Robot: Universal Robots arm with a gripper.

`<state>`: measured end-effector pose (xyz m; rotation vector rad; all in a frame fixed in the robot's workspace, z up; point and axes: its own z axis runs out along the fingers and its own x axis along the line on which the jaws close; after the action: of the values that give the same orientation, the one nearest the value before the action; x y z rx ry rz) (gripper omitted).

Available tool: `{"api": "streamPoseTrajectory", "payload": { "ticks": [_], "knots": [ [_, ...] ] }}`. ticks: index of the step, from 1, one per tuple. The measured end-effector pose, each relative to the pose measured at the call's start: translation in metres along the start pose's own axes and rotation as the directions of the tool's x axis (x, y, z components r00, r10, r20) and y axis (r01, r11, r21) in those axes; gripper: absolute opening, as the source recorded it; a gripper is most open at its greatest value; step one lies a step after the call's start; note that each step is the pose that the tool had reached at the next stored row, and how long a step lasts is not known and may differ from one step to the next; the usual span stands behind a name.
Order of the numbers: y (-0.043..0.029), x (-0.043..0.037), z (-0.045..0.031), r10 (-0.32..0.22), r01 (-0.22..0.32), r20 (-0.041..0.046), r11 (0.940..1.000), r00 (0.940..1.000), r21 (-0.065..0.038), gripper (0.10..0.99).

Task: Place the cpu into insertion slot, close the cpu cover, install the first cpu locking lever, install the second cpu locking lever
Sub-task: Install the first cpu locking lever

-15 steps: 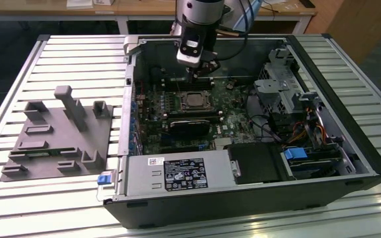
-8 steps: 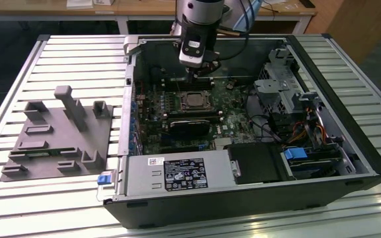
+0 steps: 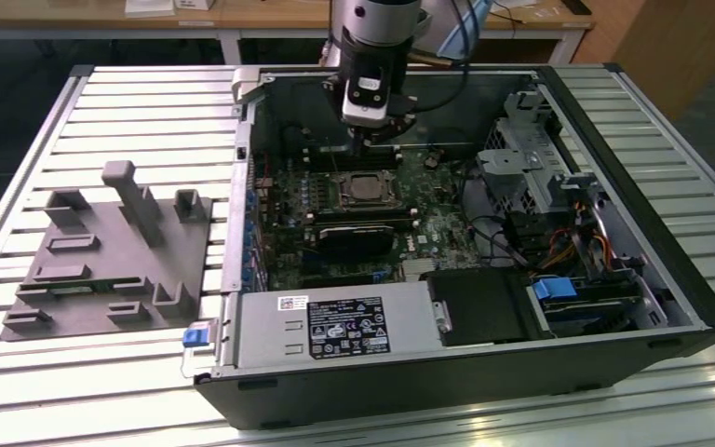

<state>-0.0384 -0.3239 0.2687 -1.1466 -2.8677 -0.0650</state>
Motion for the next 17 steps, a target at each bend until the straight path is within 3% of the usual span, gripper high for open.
{"api": "streamPoseTrajectory", "payload": {
  "ticks": [3, 8, 10, 13, 17],
  "knots": [
    [0.0000, 0.0000, 0.0000, -0.051, 0.051, -0.0010, 0.9987, 0.9987, 0.003, 0.118],
    [0.0000, 0.0000, 0.0002, -0.129, 0.129, -0.0003, 0.9916, 0.9916, 0.006, 0.118],
    [-0.0001, 0.0000, 0.0005, -0.140, 0.140, 0.0129, 0.9901, 0.9900, -0.003, 0.118],
    [-0.0003, 0.0002, 0.0010, -0.151, 0.152, 0.0417, 0.9880, 0.9876, -0.023, 0.118],
    [-0.0003, 0.0002, 0.0018, -0.217, 0.218, 0.0431, 0.9758, 0.9753, -0.021, 0.118]
  ]
}}
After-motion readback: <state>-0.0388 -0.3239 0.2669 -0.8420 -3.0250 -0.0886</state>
